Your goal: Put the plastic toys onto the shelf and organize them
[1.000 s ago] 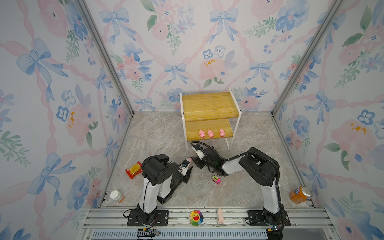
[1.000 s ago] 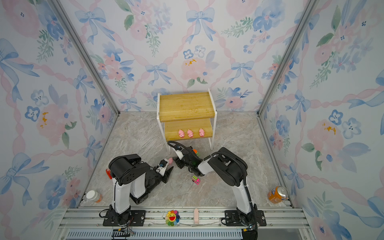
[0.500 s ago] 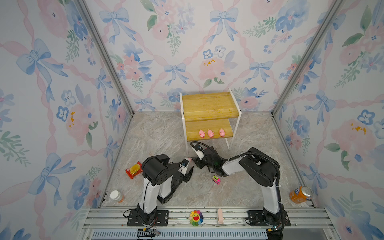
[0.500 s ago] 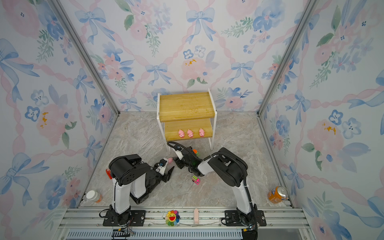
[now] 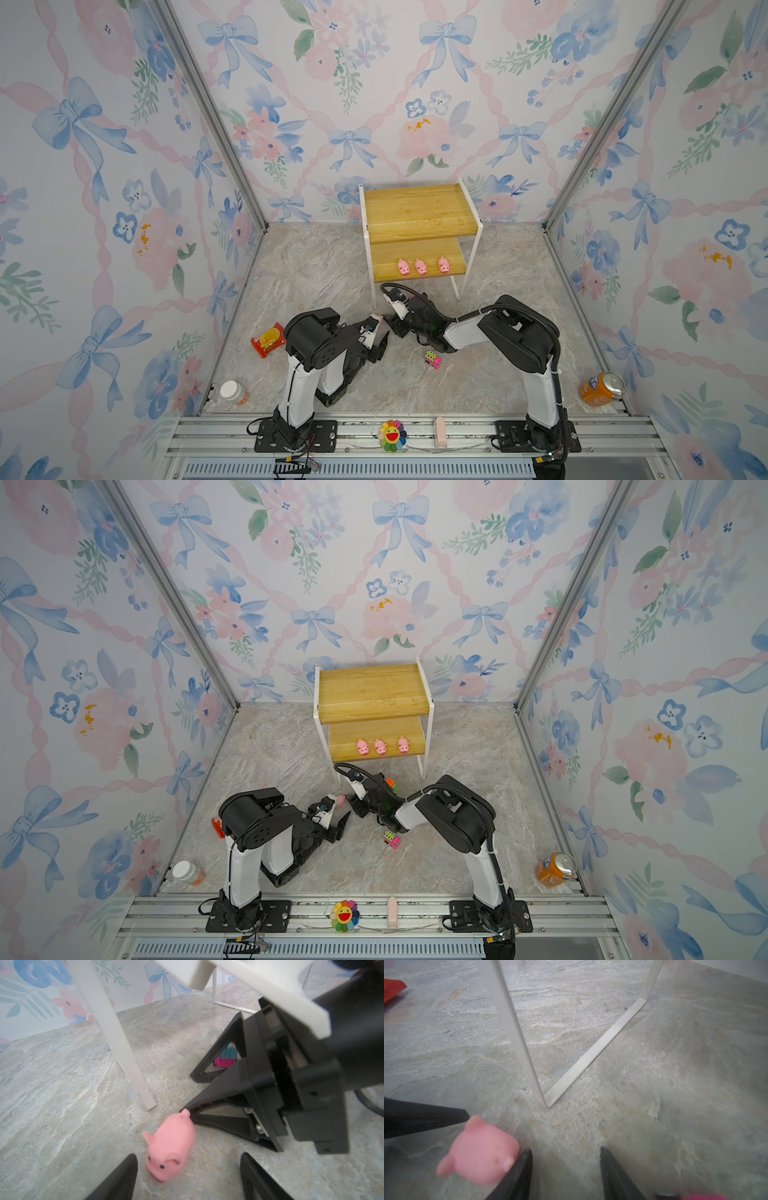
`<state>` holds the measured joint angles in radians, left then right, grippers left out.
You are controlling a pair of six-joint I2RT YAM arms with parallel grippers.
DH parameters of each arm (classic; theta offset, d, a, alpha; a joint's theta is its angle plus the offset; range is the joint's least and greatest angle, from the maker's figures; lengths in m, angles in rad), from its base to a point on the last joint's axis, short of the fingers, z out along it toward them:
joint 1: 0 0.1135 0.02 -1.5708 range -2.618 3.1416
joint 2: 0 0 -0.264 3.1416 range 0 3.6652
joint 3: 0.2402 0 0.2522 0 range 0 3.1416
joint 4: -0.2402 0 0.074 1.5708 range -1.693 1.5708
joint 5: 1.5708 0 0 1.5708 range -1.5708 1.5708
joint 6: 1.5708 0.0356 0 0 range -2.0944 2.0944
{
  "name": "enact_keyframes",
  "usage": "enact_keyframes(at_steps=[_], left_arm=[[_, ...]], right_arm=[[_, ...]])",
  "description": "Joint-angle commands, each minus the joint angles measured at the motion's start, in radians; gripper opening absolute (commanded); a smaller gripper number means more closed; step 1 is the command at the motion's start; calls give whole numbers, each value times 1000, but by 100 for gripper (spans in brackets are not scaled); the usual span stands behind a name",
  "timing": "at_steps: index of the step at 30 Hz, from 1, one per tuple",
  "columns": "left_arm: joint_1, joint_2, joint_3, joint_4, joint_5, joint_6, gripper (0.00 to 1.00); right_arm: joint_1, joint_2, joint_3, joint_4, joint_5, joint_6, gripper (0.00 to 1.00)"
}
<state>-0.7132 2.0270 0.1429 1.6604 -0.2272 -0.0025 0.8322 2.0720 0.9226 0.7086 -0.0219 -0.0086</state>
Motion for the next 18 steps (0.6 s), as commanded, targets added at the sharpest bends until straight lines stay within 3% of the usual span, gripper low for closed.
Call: enact_keyframes(at_steps=[1,18], left_arm=[[8,52,-3,62,8,58,77],[75,68,39,62,97,35,68]], right_arm=[[17,27,-34,-160,-20,10,55],[16,19,-43,-165,-9,12,55]])
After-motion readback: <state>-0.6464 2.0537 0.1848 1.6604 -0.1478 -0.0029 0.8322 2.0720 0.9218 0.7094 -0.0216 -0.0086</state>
